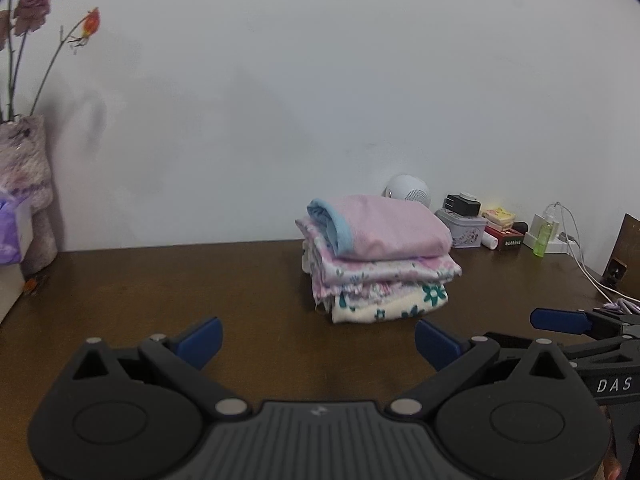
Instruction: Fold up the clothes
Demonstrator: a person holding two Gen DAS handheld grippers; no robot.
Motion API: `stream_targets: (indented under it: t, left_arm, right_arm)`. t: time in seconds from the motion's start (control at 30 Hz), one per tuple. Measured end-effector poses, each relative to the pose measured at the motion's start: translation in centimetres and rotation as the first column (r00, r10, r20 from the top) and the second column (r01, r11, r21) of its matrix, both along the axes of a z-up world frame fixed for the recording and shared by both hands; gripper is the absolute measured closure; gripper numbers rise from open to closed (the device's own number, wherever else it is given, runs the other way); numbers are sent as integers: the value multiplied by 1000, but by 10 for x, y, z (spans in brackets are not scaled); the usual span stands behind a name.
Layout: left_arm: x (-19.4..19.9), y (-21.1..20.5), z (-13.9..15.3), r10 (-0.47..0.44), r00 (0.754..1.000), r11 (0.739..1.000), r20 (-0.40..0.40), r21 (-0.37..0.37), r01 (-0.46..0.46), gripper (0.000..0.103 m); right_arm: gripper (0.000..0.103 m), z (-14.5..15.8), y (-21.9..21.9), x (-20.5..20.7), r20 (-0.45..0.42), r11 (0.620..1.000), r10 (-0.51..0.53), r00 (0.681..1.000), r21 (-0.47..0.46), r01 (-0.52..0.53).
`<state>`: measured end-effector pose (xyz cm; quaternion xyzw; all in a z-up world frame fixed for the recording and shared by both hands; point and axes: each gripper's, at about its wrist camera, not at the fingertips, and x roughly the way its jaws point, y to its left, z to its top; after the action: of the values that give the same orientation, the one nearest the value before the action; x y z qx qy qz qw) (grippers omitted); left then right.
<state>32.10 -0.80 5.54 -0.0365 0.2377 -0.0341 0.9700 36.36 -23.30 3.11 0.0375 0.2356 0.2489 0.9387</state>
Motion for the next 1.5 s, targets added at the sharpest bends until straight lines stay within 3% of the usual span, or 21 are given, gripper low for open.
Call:
stream_targets:
  t: [0.23, 0.8, 1.17, 1.3, 1.5]
  left_arm:
    - [-47, 0, -6, 12, 1000, 999, 6, 29, -12, 0]
    - [-183, 0, -6, 53, 998, 999, 18, 8, -54, 0]
    - [-264, 11, -22, 102, 995, 995, -9, 16, -102, 0]
    - [-288, 5, -31, 110, 994, 992, 3, 66, -110, 0]
    - [-308, 8, -51, 118, 992, 993, -49, 16, -117, 0]
  right_arm:
    - [0, -2, -3, -41, 5, 1000, 16, 1000, -3, -16]
    - [0, -1, -12, -155, -3, 998, 67, 998, -8, -67]
    - [0, -17, 2, -227, -47, 995, 89, 995, -32, -90]
    - [0, -24, 11, -248, -61, 995, 96, 993, -35, -98]
    - [0, -35, 22, -273, -77, 995, 85, 993, -49, -89]
